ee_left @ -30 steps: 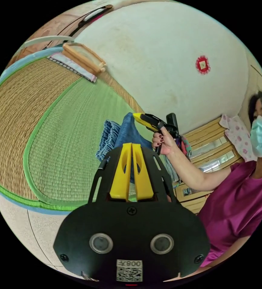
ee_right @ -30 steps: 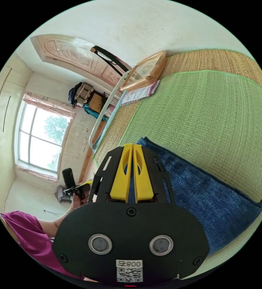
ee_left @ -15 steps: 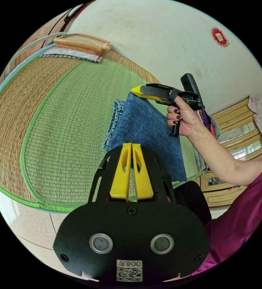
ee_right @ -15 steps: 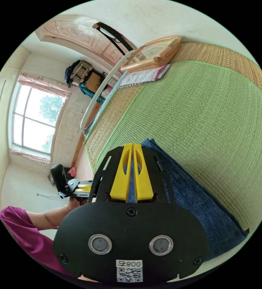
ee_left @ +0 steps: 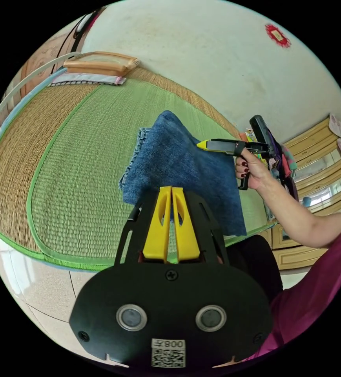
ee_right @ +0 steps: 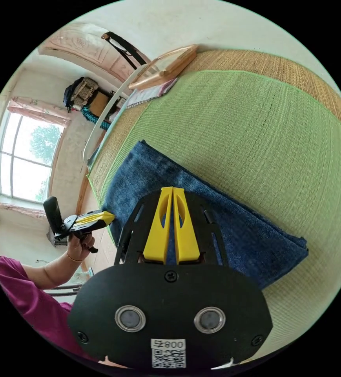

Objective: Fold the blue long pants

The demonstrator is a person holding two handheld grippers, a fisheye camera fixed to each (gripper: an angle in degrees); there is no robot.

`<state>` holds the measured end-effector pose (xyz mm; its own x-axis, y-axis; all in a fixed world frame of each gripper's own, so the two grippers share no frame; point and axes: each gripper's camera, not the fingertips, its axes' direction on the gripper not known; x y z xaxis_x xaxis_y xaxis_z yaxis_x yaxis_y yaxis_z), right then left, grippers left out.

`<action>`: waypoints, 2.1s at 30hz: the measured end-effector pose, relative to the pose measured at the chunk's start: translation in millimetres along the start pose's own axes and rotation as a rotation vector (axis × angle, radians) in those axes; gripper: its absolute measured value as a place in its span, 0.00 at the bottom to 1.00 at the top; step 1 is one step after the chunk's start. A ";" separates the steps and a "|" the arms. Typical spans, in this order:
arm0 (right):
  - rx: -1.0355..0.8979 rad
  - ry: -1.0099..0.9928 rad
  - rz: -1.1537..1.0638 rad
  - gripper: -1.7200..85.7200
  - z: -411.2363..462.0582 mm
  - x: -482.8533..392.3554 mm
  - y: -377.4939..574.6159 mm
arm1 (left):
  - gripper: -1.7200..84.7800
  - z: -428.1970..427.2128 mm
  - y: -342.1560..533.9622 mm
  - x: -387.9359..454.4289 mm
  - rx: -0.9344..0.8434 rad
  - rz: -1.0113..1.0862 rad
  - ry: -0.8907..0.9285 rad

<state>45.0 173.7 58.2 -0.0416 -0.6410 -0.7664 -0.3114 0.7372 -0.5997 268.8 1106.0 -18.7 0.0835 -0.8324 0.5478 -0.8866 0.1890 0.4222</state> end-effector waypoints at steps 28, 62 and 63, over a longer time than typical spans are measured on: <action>0.172 -0.098 0.137 0.02 22.7 114.9 155.7 | 0.02 99.1 40.6 240.6 -0.219 0.163 0.191; 0.150 -0.376 0.423 0.05 264.1 174.6 416.1 | 0.11 154.4 159.6 261.5 -0.370 -0.148 0.468; 0.167 -0.397 0.437 0.06 270.8 178.6 425.2 | 0.11 154.6 161.5 260.9 -0.368 -0.156 0.474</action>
<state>162.3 430.5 -396.0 0.2351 -0.1671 -0.9575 -0.1908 0.9580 -0.2140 77.0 838.8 80.7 0.4672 -0.5587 0.6853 -0.6396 0.3215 0.6982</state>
